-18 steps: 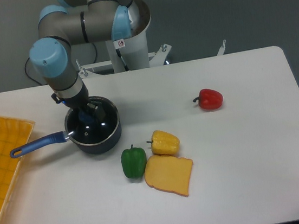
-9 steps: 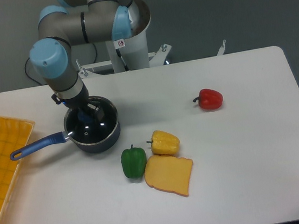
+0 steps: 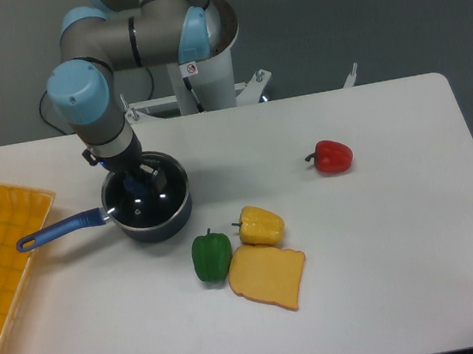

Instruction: Open the lid

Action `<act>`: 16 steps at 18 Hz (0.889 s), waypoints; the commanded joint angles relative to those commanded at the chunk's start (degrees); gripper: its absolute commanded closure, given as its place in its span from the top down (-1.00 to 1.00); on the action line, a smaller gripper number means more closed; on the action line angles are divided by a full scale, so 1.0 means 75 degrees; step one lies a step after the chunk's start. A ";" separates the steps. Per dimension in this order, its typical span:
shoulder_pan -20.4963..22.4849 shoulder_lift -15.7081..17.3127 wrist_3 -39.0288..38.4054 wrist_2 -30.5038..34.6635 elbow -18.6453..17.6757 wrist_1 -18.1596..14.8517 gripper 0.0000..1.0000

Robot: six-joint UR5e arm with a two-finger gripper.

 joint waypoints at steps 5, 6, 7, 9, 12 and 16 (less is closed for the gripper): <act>0.0234 0.0070 0.0353 -0.0047 0.0211 -0.0129 -0.06; 0.0304 0.0082 0.0493 -0.0082 0.0270 -0.0141 -0.06; 0.0363 0.0082 0.0680 -0.0163 0.0340 -0.0176 -0.06; 0.0515 0.0070 0.1020 -0.0433 0.0539 -0.0188 -0.06; 0.0574 0.0035 0.1266 -0.0469 0.0669 -0.0328 -0.06; 0.0692 0.0094 0.1934 -0.0481 0.0739 -0.0480 -0.07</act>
